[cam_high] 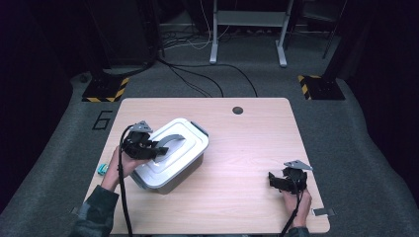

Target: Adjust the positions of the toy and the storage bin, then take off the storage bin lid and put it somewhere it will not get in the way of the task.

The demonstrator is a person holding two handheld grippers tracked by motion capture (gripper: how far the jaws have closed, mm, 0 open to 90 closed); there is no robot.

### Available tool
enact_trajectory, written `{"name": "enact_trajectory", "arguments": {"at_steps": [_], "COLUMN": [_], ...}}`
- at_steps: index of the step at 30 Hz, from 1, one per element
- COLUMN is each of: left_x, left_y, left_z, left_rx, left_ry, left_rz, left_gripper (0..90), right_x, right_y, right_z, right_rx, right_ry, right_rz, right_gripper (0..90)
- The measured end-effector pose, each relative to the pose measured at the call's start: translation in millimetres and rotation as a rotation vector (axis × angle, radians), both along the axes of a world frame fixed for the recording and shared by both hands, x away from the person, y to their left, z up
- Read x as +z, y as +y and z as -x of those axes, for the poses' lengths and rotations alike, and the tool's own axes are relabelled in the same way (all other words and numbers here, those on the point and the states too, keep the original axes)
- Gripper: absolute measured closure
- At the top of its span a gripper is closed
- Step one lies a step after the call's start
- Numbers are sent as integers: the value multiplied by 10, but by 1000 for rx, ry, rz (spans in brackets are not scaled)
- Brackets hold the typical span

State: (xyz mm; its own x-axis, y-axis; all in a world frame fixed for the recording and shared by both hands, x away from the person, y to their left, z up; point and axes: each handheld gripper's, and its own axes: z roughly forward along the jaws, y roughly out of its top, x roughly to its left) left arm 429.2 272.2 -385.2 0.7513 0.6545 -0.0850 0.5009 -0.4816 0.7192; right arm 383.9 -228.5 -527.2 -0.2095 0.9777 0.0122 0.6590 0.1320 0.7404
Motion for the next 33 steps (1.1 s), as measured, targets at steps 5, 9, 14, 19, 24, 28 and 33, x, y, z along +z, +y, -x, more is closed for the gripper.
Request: {"name": "enact_trajectory", "arguments": {"at_steps": [5,9,14,19,24,28,33], "left_x": [7,54,86,85,95,136,211], "left_y": [-10,-49,-129,-172,-180,-167,-153], "left_z": [17,-1,-11,18,32,36,44], "left_rx": [38,76,107,109,98,96,101], "left_ry": [-20,-46,-74,-89,-92,-100,-115], "left_rz": [12,14,-21,-38,-39,-31,-18], "left_gripper": [591,516,571,664,666,667,666], "right_x": [0,-1,1,0,1,1,1], "right_y": [1,1,2,2,2,2,2], "right_z": [0,0,1,1,2,2,2], "right_rx": [-2,-2,-4,-4,-5,-5,-6], "right_ry": [-1,-1,0,-1,-1,-1,-1], "right_rz": [1,2,3,3,4,4,4], "right_gripper": [133,133,134,135,136,136,136]}}
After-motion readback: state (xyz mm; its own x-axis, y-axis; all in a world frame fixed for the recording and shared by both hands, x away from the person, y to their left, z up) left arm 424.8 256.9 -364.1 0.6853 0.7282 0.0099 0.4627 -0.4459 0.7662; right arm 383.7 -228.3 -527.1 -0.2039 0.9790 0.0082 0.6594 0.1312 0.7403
